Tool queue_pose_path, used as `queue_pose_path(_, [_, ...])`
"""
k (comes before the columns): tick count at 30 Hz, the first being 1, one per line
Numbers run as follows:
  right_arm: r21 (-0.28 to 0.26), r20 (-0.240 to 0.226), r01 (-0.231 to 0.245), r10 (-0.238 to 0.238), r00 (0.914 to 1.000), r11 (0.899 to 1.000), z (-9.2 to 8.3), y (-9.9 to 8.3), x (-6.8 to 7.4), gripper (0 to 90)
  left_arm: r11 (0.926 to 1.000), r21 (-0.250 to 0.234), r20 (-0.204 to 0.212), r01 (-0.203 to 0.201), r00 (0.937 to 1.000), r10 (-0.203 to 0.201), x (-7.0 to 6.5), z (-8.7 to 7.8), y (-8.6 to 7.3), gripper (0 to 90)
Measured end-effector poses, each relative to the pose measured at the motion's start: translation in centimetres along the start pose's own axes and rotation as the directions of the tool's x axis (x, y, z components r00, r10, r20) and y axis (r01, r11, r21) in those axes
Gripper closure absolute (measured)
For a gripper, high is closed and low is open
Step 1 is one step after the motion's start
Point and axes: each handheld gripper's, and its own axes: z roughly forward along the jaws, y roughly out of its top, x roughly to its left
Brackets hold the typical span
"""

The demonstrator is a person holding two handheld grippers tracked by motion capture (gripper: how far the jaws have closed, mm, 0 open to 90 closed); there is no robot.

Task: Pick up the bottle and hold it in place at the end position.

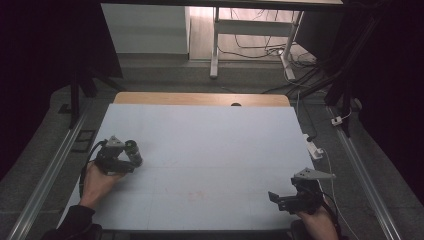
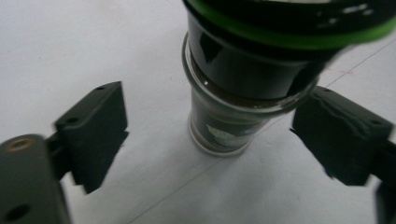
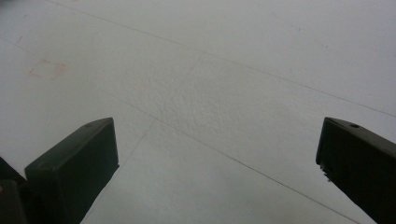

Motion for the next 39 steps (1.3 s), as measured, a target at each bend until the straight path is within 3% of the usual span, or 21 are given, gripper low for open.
queue_pose_path(8, [0.004, -0.001, 0.001, -0.001, 1.0000, 1.000, 0.0, 0.0, 0.0, 0.0, 0.9995, -0.010, 0.042, -0.031, 0.9986, 0.032, 0.1, 0.2, 0.1, 40.7])
queue_pose_path(10, [0.004, -0.001, 0.001, -0.001, 1.0000, 1.000, 0.0, 0.0, 0.0, 0.0, 0.9994, -0.011, 0.049, -0.033, 0.9982, 0.034, 0.1, 0.2, 0.1, 43.3])
queue_pose_path(11, [0.004, -0.002, 0.001, -0.001, 1.0000, 1.000, 0.0, 0.0, 0.0, 0.0, 0.9994, -0.009, 0.060, -0.034, 0.9976, 0.035, 0.1, 0.1, 0.1, 50.8])
queue_pose_path(12, [0.004, -0.002, 0.002, -0.002, 1.0000, 1.000, 0.0, 0.0, 0.0, 0.0, 0.9989, -0.004, 0.059, -0.048, 0.9971, 0.048, 0.0, 0.1, 0.2, 52.6])
queue_pose_path(18, [0.005, -0.002, 0.004, -0.004, 1.0000, 1.000, 0.0, 0.0, 0.1, 0.0, 0.9991, 0.008, 0.045, -0.040, 0.9982, 0.040, -0.3, 0.0, 0.3, 53.6])
queue_pose_path(23, [0.006, -0.005, 0.003, -0.003, 1.0000, 1.000, 0.0, 0.0, 0.0, 0.0, 0.9982, 0.015, 0.031, -0.058, 0.9979, 0.057, -0.7, -0.1, 0.7, 53.7])
queue_pose_path(31, [0.008, -0.006, 0.001, -0.001, 1.0000, 1.000, 0.0, 0.0, 0.0, 0.0, 0.9984, -0.026, 0.059, -0.050, 0.9969, 0.051, -1.5, -0.8, 1.7, 53.7])
queue_pose_path(36, [0.008, -0.008, 0.000, 0.000, 1.0000, 1.000, 0.1, 0.0, 0.0, 0.0, 0.9989, -0.042, 0.116, -0.022, 0.9928, 0.027, -1.9, -1.1, 2.9, 53.7])
queue_pose_path(39, [0.009, -0.010, -0.006, 0.006, 0.9999, 1.000, 0.0, 0.0, 0.0, 0.0, 0.9982, -0.048, 0.121, -0.036, 0.9917, 0.042, -2.1, -1.1, 3.2, 53.7])
